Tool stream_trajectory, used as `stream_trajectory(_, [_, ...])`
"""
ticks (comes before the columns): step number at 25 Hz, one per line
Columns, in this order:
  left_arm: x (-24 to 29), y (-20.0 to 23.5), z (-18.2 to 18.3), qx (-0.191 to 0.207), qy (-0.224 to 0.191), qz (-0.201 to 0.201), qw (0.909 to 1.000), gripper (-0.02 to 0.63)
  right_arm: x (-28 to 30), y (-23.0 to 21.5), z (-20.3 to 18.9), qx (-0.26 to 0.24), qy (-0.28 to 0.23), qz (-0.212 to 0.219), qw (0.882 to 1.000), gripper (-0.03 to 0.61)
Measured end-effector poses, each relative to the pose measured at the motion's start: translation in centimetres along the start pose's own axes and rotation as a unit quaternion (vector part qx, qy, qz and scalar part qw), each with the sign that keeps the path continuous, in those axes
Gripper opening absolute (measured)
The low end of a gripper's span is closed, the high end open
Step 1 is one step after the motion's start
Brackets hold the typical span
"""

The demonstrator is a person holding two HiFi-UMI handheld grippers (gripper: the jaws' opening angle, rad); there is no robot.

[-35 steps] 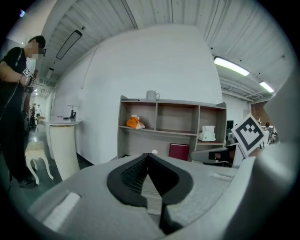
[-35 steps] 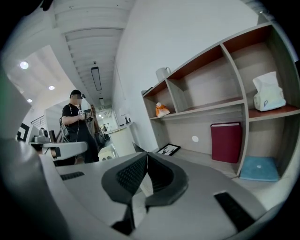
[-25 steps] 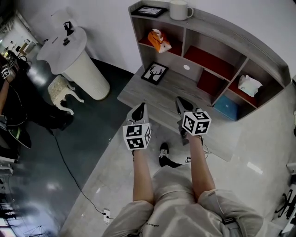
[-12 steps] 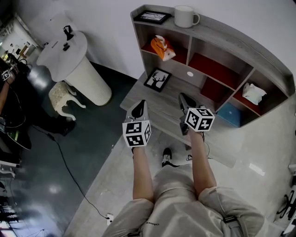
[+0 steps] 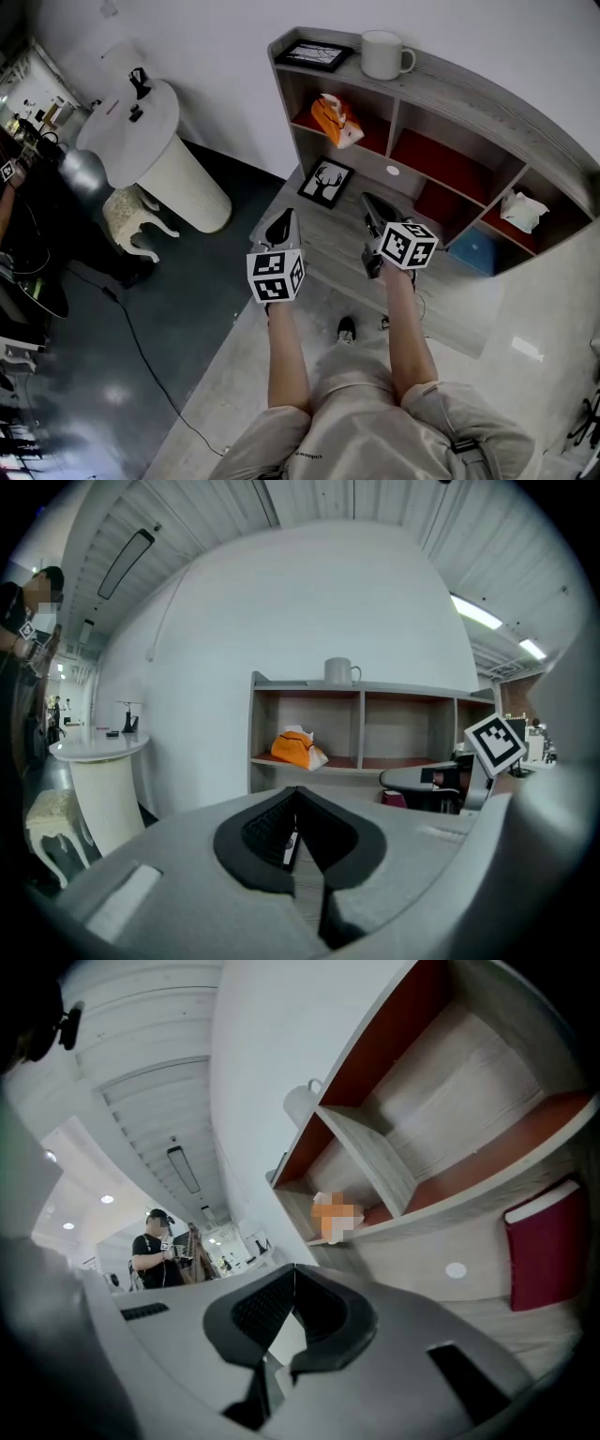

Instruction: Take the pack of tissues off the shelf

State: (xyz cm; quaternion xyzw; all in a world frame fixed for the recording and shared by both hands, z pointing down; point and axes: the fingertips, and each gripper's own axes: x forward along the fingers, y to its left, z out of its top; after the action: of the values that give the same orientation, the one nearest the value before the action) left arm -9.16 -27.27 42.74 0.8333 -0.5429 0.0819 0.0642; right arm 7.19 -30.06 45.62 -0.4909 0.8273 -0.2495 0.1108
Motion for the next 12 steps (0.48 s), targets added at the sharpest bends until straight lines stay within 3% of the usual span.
stream_trajectory(3, [1.3,1.2,0.0,0.014,0.013,-0.003,0.9998,0.009,1.9,0.8,0.1,-0.025,0.003,0.029,0.999,0.015])
stream_trajectory(7, [3.2,2.2,-0.3,0.023,0.029,-0.006,0.9993,0.009,4.0,0.6,0.4,-0.061,0.006,0.031,0.998,0.017])
stream_trajectory(12, [3.7,4.4,-1.8,0.021,0.048,0.003,0.9986,0.009,5.9,1.1,-0.9,-0.054,0.007,0.056,0.997,0.016])
